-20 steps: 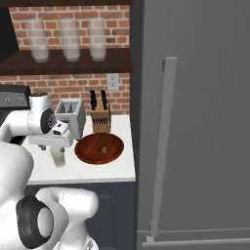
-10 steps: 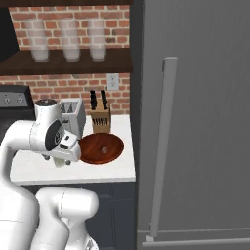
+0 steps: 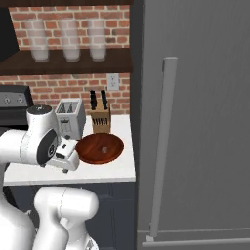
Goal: Grab a lemon wedge from the fridge and one ice cube from the ice bowl, and put them in the glass of lemonade.
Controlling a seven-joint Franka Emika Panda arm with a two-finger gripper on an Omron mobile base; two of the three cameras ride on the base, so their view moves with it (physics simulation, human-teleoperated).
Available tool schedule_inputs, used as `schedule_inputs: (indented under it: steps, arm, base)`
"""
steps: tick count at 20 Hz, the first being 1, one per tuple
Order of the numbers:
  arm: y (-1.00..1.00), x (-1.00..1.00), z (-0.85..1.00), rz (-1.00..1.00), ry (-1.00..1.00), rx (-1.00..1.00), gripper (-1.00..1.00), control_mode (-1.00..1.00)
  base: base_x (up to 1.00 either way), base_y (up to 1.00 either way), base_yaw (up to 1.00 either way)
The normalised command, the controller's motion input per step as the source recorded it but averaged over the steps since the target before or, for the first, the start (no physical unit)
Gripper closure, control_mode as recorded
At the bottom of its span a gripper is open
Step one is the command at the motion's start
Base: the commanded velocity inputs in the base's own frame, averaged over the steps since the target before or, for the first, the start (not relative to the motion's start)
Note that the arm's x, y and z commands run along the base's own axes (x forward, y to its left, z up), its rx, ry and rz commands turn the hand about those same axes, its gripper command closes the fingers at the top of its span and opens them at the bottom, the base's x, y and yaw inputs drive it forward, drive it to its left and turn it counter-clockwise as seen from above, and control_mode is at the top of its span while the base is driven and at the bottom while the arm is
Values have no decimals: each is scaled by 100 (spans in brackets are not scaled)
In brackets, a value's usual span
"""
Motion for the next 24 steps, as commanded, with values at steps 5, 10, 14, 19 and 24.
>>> schedule_inputs:
  steps: [5, 10, 14, 19, 24]
  arm:
    - [0, 0, 0, 0, 0, 0, -100, -100]
    - [0, -1, 0, 0, 0, 0, -100, 100]
    - [0, 0, 0, 0, 0, 0, -100, 100]
    - [0, 0, 0, 0, 0, 0, -100, 100]
    - [0, 0, 0, 0, 0, 0, -100, 100]
  base:
    - [0, 0, 0]
    - [-19, -2, -1]
    - [-100, -22, -12]
    - [-86, -42, -19]
    - [4, -61, -47]
